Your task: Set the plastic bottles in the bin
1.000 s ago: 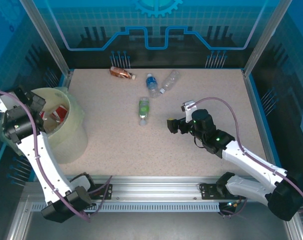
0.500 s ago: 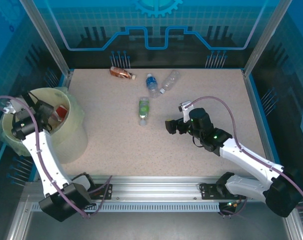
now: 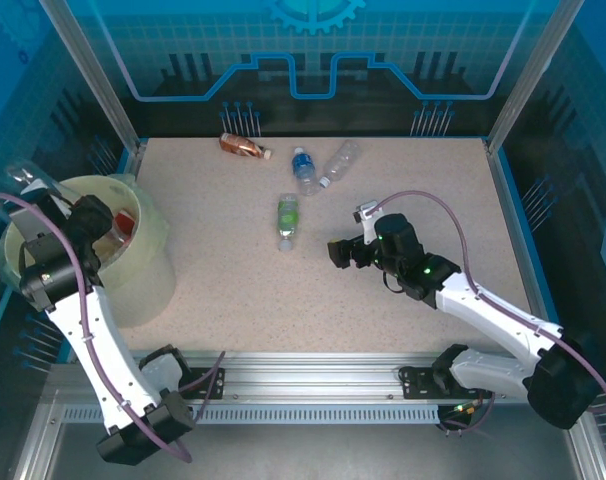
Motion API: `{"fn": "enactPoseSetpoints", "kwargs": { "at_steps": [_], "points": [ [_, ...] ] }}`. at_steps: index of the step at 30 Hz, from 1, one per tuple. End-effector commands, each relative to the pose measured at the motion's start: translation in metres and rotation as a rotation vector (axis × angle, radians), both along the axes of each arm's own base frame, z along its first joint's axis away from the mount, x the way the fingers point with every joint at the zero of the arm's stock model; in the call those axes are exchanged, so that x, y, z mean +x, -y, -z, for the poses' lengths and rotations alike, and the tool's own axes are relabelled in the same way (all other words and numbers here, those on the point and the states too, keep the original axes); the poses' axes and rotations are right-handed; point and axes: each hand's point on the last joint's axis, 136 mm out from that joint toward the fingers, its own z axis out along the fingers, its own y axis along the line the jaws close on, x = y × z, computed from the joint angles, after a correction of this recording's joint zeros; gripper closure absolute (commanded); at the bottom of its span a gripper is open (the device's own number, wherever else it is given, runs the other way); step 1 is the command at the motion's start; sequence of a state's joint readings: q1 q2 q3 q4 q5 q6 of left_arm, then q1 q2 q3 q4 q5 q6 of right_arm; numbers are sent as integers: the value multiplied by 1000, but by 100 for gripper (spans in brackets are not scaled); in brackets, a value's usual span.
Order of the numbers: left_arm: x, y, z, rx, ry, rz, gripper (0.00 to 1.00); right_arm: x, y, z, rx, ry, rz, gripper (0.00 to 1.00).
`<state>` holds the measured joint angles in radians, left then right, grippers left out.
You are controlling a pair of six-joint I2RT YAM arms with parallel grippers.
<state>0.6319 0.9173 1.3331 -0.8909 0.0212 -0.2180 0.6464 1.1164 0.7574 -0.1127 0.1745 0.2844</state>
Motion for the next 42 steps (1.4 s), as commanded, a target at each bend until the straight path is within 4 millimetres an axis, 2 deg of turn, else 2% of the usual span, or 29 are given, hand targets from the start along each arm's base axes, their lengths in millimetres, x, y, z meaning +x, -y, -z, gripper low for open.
{"fn": "enactPoseSetpoints", "kwargs": {
  "at_steps": [1,4,7,9,11,12,13,18,24,29,35,38,42],
  "points": [
    [-9,12,21,-63,-113,42,44,5,-1,-12,12,5,1,0],
    [-18,14,33,-97,-161,17,39,7,-3,-11,2,-2,-3,0],
    [-27,5,32,-71,-186,-48,33,10,-7,-12,0,-12,-15,0],
    [-26,2,28,-65,-182,-59,23,11,-11,-13,-1,-21,-25,0],
    [-22,5,21,-86,-159,-49,15,11,-12,-8,-12,-42,-31,0],
    [-21,7,16,-90,-140,-41,12,14,-15,-19,-3,-32,-35,0],
    [-21,8,10,-89,-122,-45,9,15,-16,-20,-6,-35,-36,0],
    [-21,21,-22,-92,-21,-16,4,16,-17,-28,7,-38,-26,0],
    [-5,74,-50,-162,137,179,1,13,-3,-46,87,12,51,0],
    [14,116,-54,-212,198,328,1,2,15,-46,143,49,113,0],
    [48,164,-39,-208,163,465,1,-9,34,-40,172,56,170,0],
    [67,199,-32,-151,139,546,1,-14,39,-38,174,50,180,0],
    [97,243,-5,-118,71,626,1,-17,44,-36,163,54,190,0]
  ]
}}
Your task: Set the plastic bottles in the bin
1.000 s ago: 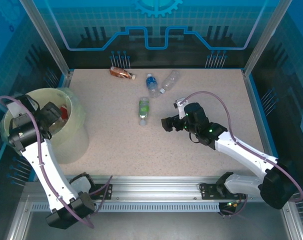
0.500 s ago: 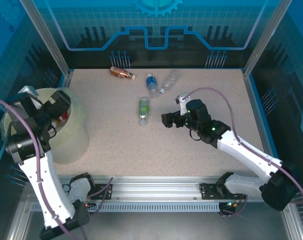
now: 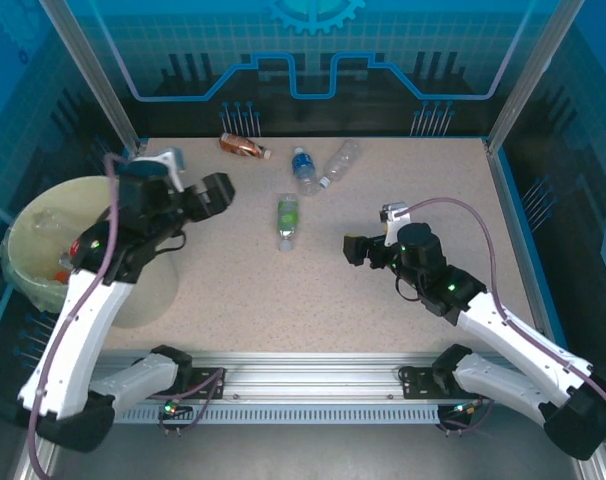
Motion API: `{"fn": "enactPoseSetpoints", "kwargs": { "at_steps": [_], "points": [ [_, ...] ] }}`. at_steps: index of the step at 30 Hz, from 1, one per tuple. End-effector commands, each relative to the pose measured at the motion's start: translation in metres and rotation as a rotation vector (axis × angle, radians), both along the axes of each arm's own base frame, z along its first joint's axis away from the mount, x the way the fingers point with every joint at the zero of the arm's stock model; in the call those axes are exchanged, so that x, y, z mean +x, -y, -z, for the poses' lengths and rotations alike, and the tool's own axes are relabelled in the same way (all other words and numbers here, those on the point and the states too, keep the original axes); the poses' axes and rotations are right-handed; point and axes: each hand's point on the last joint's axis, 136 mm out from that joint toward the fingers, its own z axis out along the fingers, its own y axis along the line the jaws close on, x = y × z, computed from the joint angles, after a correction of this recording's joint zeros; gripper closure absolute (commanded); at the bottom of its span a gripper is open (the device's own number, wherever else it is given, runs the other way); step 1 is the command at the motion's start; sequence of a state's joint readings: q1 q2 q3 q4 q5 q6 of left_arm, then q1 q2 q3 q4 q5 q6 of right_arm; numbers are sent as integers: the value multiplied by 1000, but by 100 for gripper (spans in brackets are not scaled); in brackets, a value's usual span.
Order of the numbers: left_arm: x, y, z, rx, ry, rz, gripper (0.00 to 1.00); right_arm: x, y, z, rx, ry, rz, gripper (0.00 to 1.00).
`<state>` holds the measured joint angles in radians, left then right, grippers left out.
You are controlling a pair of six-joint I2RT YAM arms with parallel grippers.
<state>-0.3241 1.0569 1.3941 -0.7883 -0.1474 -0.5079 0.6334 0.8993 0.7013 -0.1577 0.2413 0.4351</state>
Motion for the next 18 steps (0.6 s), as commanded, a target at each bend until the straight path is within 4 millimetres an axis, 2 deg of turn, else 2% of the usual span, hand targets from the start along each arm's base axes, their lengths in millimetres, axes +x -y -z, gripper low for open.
{"fn": "enactPoseSetpoints", "kwargs": {
  "at_steps": [1,5,10,18],
  "points": [
    [30,21,13,33,16,-15,1,1,12,0,-3,5,49,0],
    [58,53,55,70,-77,36,1,1,12,-3,-22,17,39,0],
    [87,67,103,111,-164,36,1,1,10,-6,-6,18,34,0],
    [130,102,184,168,-334,127,1,4,11,-10,-27,37,32,0]
  ]
}}
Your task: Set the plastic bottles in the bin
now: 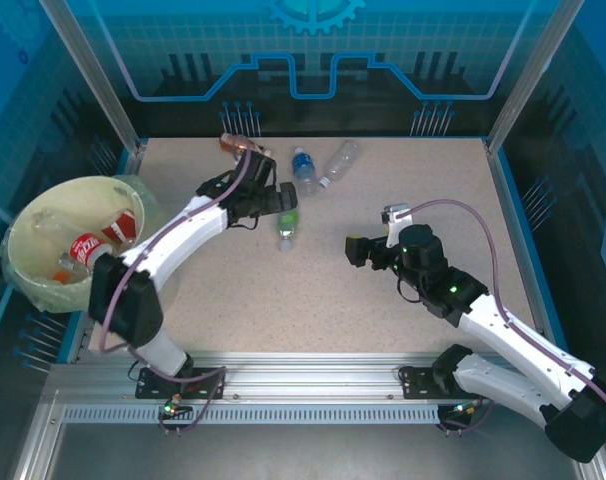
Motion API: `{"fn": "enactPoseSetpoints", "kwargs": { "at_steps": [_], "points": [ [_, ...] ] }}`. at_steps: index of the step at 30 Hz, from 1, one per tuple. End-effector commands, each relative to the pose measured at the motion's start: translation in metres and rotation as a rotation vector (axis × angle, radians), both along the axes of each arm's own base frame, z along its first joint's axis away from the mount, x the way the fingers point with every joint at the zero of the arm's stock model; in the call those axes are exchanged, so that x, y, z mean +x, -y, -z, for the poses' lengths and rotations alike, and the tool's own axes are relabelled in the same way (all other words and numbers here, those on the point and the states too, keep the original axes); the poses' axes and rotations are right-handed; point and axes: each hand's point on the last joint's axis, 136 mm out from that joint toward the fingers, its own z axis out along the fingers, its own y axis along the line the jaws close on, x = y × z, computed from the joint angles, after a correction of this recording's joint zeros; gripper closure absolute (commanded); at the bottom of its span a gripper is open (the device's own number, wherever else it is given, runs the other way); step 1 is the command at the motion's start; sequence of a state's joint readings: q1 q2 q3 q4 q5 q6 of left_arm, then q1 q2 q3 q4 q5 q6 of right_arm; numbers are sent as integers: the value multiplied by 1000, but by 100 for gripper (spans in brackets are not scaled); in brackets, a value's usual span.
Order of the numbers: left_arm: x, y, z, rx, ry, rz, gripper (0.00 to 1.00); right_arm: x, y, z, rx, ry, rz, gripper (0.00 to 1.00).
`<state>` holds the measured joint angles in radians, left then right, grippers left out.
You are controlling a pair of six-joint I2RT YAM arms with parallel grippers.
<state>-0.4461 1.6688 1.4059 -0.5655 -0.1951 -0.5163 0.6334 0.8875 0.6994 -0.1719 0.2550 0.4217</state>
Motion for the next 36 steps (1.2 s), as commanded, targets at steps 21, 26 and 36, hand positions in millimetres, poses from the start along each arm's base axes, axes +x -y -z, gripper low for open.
{"fn": "enactPoseSetpoints", "kwargs": {
  "at_steps": [21,26,36],
  "points": [
    [73,31,129,117,-197,135,11,-2,-6,-10,1,3,-58,0],
    [71,28,140,105,-226,146,29,-2,-8,-6,15,-14,-57,0],
    [58,16,115,67,-169,125,46,-10,-28,-6,12,15,-198,0]
  ]
}}
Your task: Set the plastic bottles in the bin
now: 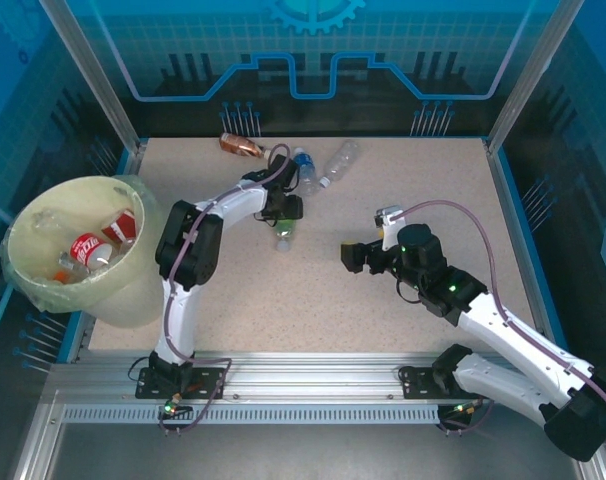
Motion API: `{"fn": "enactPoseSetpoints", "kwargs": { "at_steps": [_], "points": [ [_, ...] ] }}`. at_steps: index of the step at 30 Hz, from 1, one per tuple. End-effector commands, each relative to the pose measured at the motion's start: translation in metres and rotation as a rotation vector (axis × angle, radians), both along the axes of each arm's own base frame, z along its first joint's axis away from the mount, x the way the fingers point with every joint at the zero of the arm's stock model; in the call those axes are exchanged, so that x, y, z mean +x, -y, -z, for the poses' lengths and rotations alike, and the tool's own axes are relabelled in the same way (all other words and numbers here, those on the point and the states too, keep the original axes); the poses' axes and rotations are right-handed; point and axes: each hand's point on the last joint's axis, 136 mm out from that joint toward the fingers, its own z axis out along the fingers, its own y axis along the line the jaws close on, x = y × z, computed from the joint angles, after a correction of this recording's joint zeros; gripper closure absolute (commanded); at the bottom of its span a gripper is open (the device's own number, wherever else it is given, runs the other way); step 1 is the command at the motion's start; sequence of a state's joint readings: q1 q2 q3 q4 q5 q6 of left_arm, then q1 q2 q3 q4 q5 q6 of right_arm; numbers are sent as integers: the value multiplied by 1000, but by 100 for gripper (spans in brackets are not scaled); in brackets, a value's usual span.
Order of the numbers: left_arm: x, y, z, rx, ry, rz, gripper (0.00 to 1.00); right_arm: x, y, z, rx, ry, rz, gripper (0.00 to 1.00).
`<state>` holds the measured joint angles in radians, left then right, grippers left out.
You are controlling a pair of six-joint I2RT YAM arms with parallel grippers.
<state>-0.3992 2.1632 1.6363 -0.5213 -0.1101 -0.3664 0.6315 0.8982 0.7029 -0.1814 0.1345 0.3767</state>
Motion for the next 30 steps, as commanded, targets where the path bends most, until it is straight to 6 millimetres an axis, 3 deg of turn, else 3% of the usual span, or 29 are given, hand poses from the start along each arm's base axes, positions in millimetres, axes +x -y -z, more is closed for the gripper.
{"fn": "enactPoseSetpoints", "kwargs": {
  "at_steps": [1,5,17,25,30],
  "points": [
    [-7,-4,-28,-39,46,-2,47,-1,-14,-10,22,39,-94,0],
    [-16,-6,-54,-70,98,-4,50,-8,-32,-14,33,61,-212,0],
    [-54,-24,-149,-155,275,-14,50,6,-38,-17,48,104,-184,0],
    [-84,-44,-232,-206,465,-25,50,10,-43,-13,33,76,-187,0],
    [-111,-61,-294,-248,617,-38,50,13,-46,-14,34,71,-192,0]
  ]
}}
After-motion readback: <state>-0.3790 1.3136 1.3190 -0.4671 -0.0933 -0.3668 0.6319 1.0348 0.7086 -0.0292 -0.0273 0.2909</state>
